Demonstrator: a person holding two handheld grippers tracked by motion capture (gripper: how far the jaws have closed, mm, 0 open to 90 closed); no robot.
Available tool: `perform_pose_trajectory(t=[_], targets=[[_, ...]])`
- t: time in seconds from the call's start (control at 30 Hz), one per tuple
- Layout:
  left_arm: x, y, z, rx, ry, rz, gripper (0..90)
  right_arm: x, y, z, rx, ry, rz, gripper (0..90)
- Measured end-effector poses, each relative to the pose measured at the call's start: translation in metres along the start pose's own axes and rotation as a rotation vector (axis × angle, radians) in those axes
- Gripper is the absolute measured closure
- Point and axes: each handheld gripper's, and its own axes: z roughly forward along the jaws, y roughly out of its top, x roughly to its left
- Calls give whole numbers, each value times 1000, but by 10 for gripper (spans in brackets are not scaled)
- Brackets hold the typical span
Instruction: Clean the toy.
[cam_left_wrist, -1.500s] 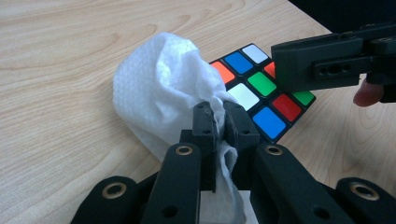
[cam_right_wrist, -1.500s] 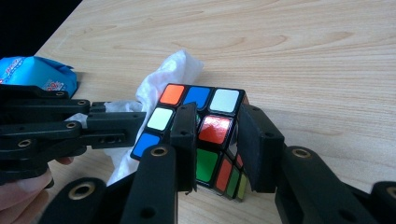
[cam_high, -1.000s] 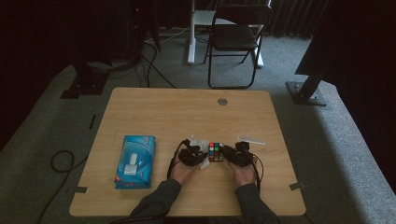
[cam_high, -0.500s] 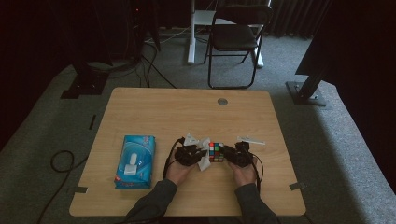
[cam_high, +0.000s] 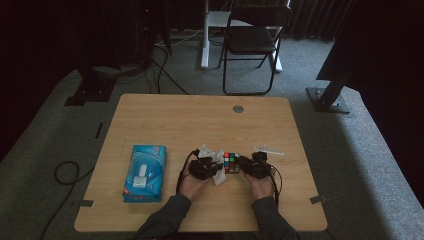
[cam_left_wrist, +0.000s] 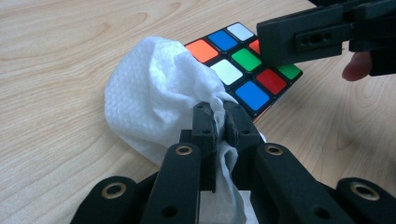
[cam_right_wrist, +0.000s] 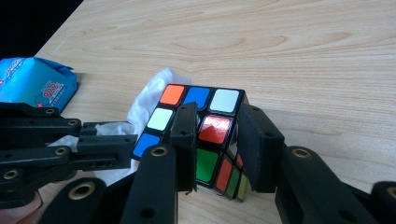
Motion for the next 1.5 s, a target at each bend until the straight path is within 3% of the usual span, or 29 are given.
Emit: perform_pose_trajectory(t=[0.3,0.7,0.87,1.03,1.17,1.27,1.5], targets=[[1,-12,17,65,20,-4,843,-1,0,0,-1,2,2,691],[0,-12,15,73,41,22,845,-1,0,0,0,7,5,690],[4,-15,11,59,61,11,844,-1,1,0,5,10,5,688],[11,-19,5,47,75,2,844,-3,1,0,15,20,6,610],[16,-23,0,40,79,-9,841,-1,3,-3,-16,39,-7,569],[18,-25,-3,32,86,-12,839,1,6,-6,-42,13,-42,560],[26,-29,-9,22,95,-29,830,-13,7,-10,-58,-32,-15,550]])
